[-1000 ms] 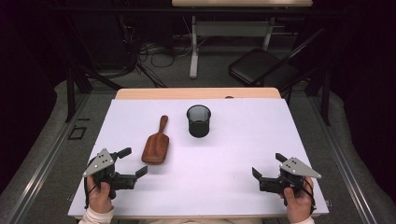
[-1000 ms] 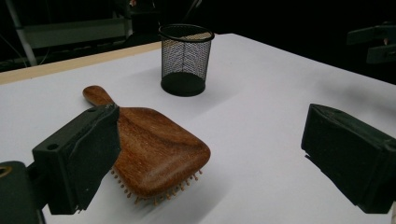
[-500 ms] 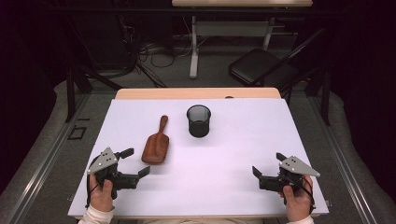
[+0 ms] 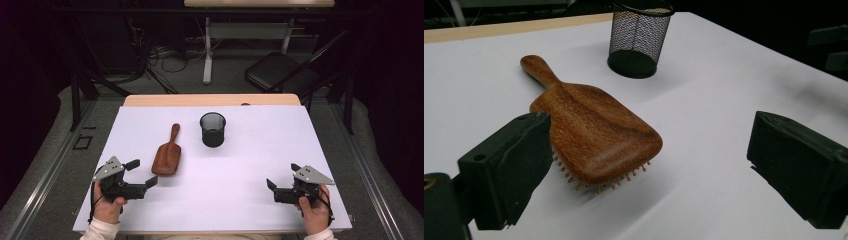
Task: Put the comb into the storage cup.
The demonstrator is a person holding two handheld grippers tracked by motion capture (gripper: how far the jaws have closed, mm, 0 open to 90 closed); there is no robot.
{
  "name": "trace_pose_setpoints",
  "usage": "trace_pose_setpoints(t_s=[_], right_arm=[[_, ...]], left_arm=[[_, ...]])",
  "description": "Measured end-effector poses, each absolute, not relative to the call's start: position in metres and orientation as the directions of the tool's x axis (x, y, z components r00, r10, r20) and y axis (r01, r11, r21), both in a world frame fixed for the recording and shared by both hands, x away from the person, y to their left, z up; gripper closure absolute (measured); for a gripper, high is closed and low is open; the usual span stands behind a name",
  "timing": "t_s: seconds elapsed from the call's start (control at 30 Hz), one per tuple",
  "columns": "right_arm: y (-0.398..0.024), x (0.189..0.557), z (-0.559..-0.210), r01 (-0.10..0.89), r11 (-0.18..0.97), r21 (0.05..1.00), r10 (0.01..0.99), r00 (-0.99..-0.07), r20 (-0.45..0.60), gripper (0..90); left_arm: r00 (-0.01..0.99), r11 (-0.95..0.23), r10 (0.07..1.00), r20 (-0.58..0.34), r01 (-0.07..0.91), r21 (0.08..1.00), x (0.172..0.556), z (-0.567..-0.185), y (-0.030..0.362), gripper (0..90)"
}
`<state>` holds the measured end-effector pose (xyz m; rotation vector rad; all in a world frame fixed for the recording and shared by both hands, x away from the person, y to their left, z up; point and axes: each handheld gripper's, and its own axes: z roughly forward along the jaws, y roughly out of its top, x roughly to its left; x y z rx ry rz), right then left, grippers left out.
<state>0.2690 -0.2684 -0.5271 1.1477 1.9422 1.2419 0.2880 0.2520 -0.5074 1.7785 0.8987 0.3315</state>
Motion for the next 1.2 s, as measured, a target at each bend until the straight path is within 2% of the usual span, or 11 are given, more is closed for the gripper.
trace_pose_setpoints(t_s=[0.2, 0.37, 0.43, 0.53, 0.83, 0.87, 1.13, 1.17, 1.2], right_arm=[[-0.267, 0.266, -0.525, 0.361, 0.196, 0.912, 0.876, -0.482, 0.003, 0.0], [-0.269, 0.263, -0.522, 0.346, 0.193, 0.918, 0.884, -0.468, -0.009, 0.0], [-0.271, 0.263, -0.522, 0.353, 0.185, 0.917, 0.886, -0.464, 0.0, 0.0], [-0.272, 0.264, -0.523, 0.359, 0.18, 0.916, 0.888, -0.461, 0.006, 0.0], [-0.271, 0.264, -0.524, 0.364, 0.182, 0.914, 0.89, -0.457, 0.005, 0.0], [-0.271, 0.264, -0.524, 0.365, 0.186, 0.912, 0.889, -0.459, 0.002, 0.0], [-0.271, 0.265, -0.525, 0.367, 0.184, 0.912, 0.888, -0.46, 0.006, 0.0], [-0.27, 0.265, -0.525, 0.366, 0.186, 0.912, 0.888, -0.461, 0.004, 0.0], [-0.27, 0.265, -0.525, 0.366, 0.185, 0.912, 0.887, -0.462, 0.005, 0.0]], left_arm=[[0.644, -0.14, 0.732, -0.224, 0.463, 0.875, 0.293, -0.506, 0.253, 2.5], [0.636, -0.123, 0.736, -0.23, 0.459, 0.88, 0.297, -0.499, 0.254, 2.8], [0.638, -0.127, 0.738, -0.221, 0.453, 0.882, 0.299, -0.496, 0.254, 5.9], [0.638, -0.137, 0.743, -0.202, 0.441, 0.887, 0.301, -0.491, 0.253, 15.9], [0.632, -0.15, 0.749, -0.199, 0.455, 0.878, 0.316, -0.477, 0.249, 16.7], [0.625, -0.147, 0.755, -0.196, 0.453, 0.879, 0.321, -0.475, 0.248, 21.8], [0.583, -0.154, 0.789, -0.195, 0.494, 0.856, 0.337, -0.465, 0.239, 34.0], [0.576, -0.17, 0.797, -0.179, 0.499, 0.85, 0.341, -0.462, 0.236, 39.5], [0.576, -0.17, 0.797, -0.179, 0.499, 0.85, 0.341, -0.462, 0.236, 40.7]])
